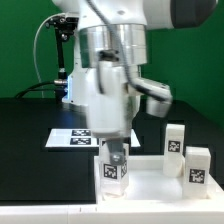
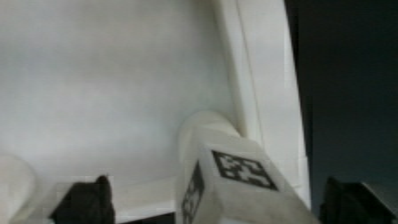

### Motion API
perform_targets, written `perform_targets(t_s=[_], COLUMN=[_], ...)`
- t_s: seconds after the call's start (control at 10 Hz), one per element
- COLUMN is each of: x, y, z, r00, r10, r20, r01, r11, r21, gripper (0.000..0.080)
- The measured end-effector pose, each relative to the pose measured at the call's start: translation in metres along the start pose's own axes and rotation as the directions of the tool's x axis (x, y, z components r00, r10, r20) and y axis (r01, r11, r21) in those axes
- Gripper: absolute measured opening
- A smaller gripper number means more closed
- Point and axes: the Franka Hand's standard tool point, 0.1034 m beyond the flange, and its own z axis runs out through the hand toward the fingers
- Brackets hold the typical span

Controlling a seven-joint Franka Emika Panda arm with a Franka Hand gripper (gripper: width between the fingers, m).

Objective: Assemble square table

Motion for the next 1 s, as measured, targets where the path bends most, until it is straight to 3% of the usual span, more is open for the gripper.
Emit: perform_targets(t_s=[0.2, 0.5, 0.7, 0.9, 1.0], x=[-0.0004, 0.0015, 0.0078, 0.0093, 0.0094], y=[-0.0002, -0.0005, -0.0048, -0.0037, -0.0036], z=[-0.0005, -0.0002, -0.0004, 0.0008, 0.0009], r00=[0.975, 0.921, 0.683, 0.65, 0.667], r10=[-0.221, -0.389, -0.731, -0.76, -0.745], r20=[-0.001, -0.003, -0.013, -0.01, -0.011], r01=[0.221, 0.389, 0.73, 0.76, 0.744], r11=[0.975, 0.921, 0.683, 0.65, 0.668], r21=[0.004, 0.003, -0.015, -0.017, -0.017], gripper=[0.0642, 0.0649, 0.0649, 0.0649, 0.0527])
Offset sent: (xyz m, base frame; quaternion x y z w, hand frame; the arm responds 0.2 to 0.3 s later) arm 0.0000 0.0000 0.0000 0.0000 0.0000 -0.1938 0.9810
